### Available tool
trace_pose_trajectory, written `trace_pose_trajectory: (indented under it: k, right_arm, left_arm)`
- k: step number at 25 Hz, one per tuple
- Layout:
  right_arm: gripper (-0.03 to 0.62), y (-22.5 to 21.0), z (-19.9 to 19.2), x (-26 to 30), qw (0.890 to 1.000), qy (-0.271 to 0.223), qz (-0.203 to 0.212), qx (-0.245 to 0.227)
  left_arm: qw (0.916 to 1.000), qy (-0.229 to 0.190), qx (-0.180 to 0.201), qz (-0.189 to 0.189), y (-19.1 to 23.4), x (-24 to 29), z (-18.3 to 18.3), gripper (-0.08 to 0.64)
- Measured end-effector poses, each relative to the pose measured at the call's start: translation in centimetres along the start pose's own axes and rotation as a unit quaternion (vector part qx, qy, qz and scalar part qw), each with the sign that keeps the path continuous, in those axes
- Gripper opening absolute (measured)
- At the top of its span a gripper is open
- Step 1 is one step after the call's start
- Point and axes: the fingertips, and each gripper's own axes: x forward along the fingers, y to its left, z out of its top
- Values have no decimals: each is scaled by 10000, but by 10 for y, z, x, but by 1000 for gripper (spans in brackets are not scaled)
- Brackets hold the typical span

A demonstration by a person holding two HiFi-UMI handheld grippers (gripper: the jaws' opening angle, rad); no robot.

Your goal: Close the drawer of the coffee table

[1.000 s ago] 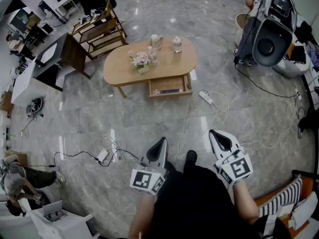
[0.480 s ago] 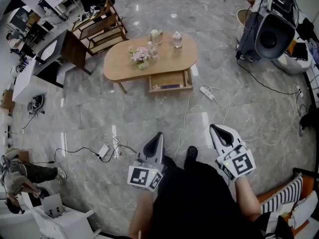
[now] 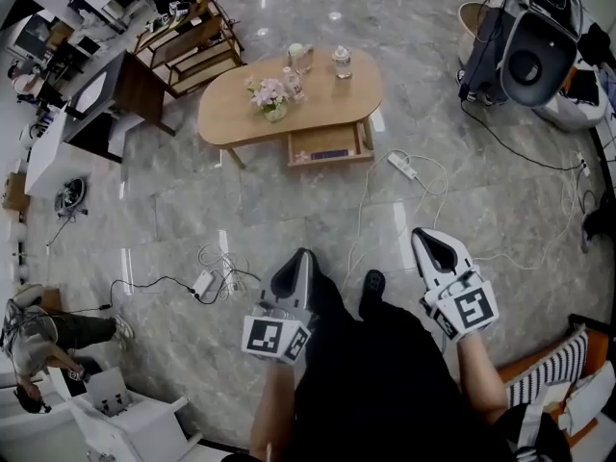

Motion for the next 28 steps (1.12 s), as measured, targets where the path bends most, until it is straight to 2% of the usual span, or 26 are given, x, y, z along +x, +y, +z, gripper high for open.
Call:
trace_pose_trajectory:
  k: [10,18,23,28]
  right_arm:
    - [12,-9,-6,48,9996,156,-208,89]
    - [11,-17,15,127,9981,329,-511,132]
    - [12,-16,42,181,9970,213,-740,70]
    - [11,-21,44,221,9933,319,-1104,148]
  left_arm:
    - [9997,189,-161,2,51,21,-11,12]
    - [9993,81,-247,-277,122,76,17,12]
    - [9984,42,-90,-561,174,110,38,12]
    - [9963,191,130,-822,219,140,46,12]
